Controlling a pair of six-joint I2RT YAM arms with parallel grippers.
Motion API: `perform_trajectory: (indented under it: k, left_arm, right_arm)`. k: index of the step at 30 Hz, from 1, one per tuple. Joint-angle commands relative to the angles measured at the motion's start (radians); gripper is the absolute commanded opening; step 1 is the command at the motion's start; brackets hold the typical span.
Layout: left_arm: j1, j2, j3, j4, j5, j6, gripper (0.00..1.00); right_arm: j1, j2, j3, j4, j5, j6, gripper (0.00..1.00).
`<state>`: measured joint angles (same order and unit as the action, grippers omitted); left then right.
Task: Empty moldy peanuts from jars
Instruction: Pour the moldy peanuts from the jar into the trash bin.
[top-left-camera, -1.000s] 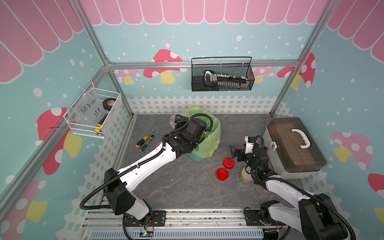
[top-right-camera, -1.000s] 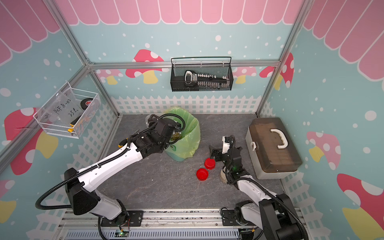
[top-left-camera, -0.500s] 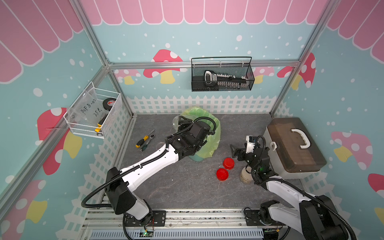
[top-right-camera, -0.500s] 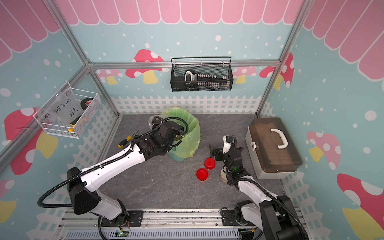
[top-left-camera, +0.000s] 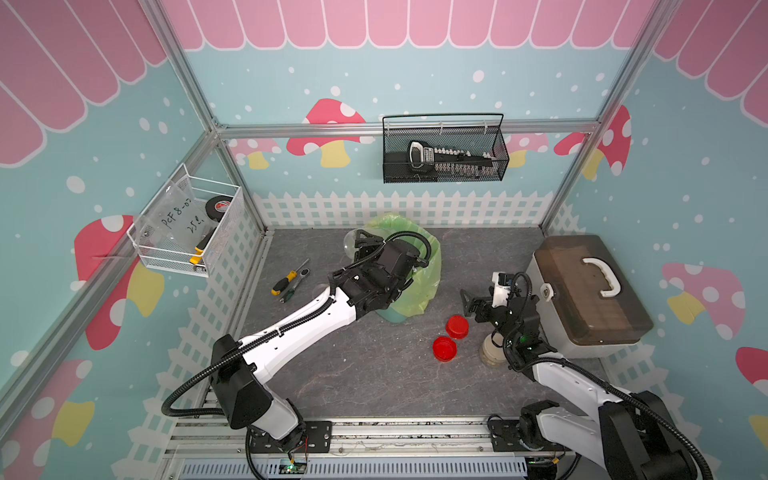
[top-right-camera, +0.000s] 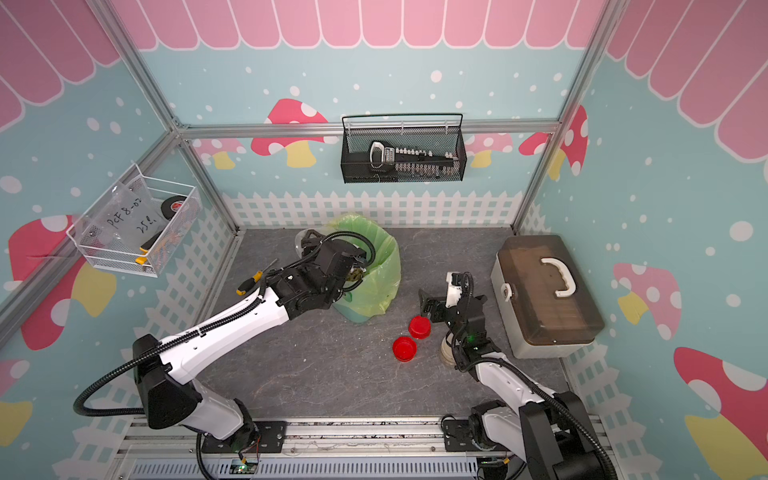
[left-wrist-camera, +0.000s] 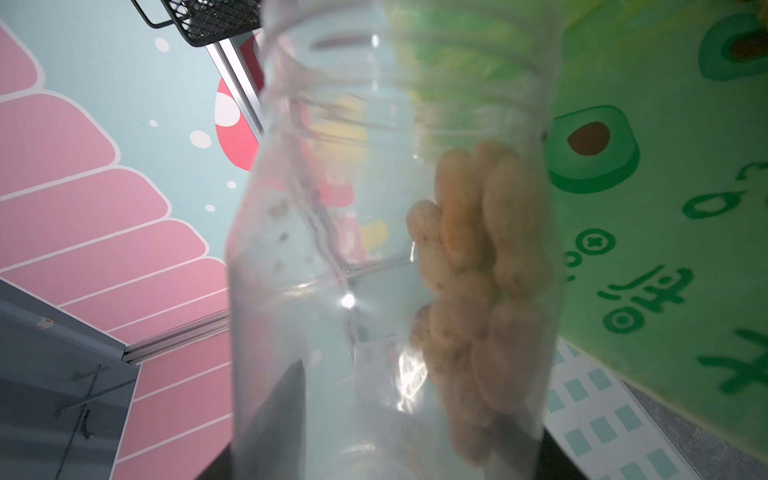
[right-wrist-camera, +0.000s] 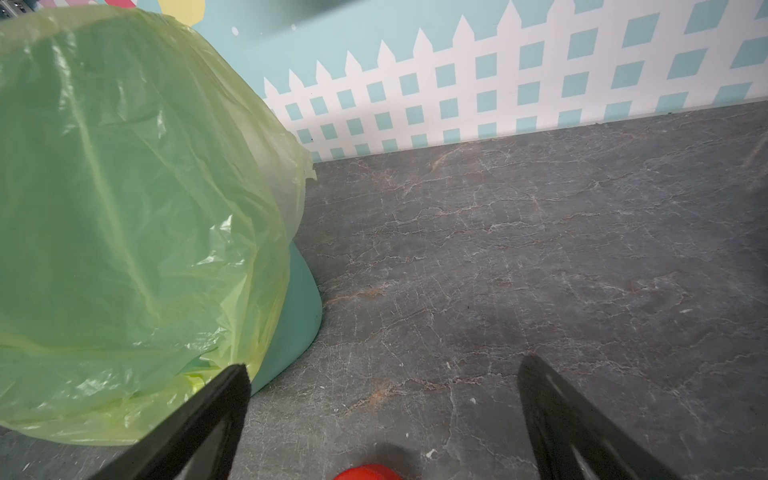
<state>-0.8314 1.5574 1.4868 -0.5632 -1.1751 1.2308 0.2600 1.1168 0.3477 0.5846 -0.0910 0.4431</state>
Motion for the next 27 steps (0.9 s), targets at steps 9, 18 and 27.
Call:
perform_trajectory:
  k: [9,18,27]
  left_arm:
    - [0.0,-0.022,-0.04,0.024,-0.006,0.026,0.28]
    - [0.003,-0.029,-0.053,0.168,-0.047,0.173,0.27]
    - [0.009,-0.037,-0.091,0.282,-0.028,0.281,0.27]
  right_arm:
    - [-0.01,-0.005,-0.009,0.024,-0.012,0.01,0.99]
    - [-0.01,-0.005,-0.01,0.024,-0.013,0.011,0.99]
    - [-0.011,-0.008,-0.012,0.026,-0.013,0.011,0.99]
